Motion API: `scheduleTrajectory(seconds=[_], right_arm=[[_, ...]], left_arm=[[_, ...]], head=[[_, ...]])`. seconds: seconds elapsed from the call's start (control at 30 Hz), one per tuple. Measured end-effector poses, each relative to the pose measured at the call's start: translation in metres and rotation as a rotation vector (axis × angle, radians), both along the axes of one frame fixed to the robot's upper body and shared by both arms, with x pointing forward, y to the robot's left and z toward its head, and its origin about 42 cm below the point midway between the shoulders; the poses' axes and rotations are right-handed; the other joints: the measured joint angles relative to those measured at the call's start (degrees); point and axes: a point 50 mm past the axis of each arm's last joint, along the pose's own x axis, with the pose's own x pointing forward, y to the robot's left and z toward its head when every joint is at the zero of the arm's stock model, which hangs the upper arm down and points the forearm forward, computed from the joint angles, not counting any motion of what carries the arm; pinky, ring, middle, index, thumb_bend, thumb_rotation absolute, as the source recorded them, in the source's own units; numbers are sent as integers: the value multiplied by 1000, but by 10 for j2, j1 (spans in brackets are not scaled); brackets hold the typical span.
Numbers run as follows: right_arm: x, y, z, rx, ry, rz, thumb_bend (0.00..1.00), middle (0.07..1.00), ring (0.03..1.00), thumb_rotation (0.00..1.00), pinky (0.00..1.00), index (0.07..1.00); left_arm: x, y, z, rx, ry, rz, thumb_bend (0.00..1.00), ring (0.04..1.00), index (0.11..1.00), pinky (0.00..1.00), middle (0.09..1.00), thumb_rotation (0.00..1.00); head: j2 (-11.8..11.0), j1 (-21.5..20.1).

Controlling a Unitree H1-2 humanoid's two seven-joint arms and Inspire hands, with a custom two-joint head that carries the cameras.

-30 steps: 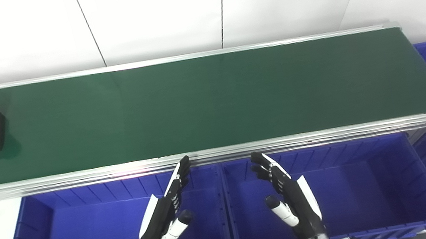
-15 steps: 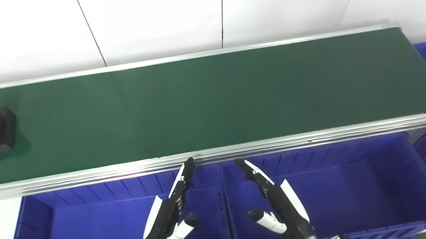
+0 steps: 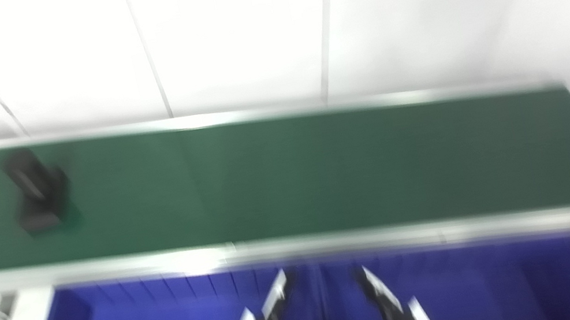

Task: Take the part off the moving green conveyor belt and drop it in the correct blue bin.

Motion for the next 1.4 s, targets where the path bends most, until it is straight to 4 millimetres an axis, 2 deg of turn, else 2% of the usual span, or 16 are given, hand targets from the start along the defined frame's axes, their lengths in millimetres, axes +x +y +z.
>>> scheduleTrajectory(seconds=[0.1, 0.13, 0.2, 0.27, 0.6, 0.83, 0.93, 1.07, 1.23, 1.4], right_arm=[[2, -2, -1, -17, -3, 6, 898, 968, 977, 1000, 983, 946], [2, -2, -2, -22, -1, 8, 899, 967, 978, 1000, 989, 945], [2, -5, -4, -27, 2, 3, 915, 971, 987, 1000, 996, 947], [2, -8, -4, -28, 6, 0, 914, 970, 983, 1000, 976, 949], [1, -13, -5, -36, 9, -3, 905, 979, 989, 1000, 1000, 951], [1, -14, -5, -14, 18, -9, 932, 962, 950, 969, 963, 936], [1, -13, 7, 44, -4, -14, 949, 948, 934, 956, 946, 936], [0, -13, 35, 154, -77, -27, 964, 945, 958, 960, 995, 952], [-1, -16, 65, 237, -165, -39, 894, 929, 929, 988, 974, 957], [5, -20, 79, 249, -219, -35, 935, 921, 918, 978, 947, 956]], left_arm=[[0, -1, -3, 17, -2, 10, 930, 983, 965, 951, 988, 859], [0, -2, -4, 21, 0, 9, 931, 980, 961, 945, 986, 855], [0, -3, -7, 29, 5, 8, 935, 967, 952, 928, 977, 850], [1, -7, -8, 33, 1, 12, 941, 956, 943, 919, 969, 853], [2, -13, -9, 35, 1, 1, 945, 947, 935, 927, 962, 844], [2, -14, -9, 35, -2, 12, 942, 949, 935, 912, 965, 843], [2, -14, -9, 35, -2, 10, 943, 948, 936, 911, 964, 842], [3, -15, -9, 35, -6, 11, 947, 945, 932, 908, 962, 846], [7, -15, -7, 36, -15, 12, 945, 943, 934, 913, 961, 841], [6, -17, -8, 37, -14, 8, 953, 949, 936, 915, 965, 842]], head=[[-9, 10], [-19, 24], [-25, 39], [-25, 47], [-24, 52], [-21, 48], [-20, 48], [-19, 47], [-18, 41], [-18, 41]])
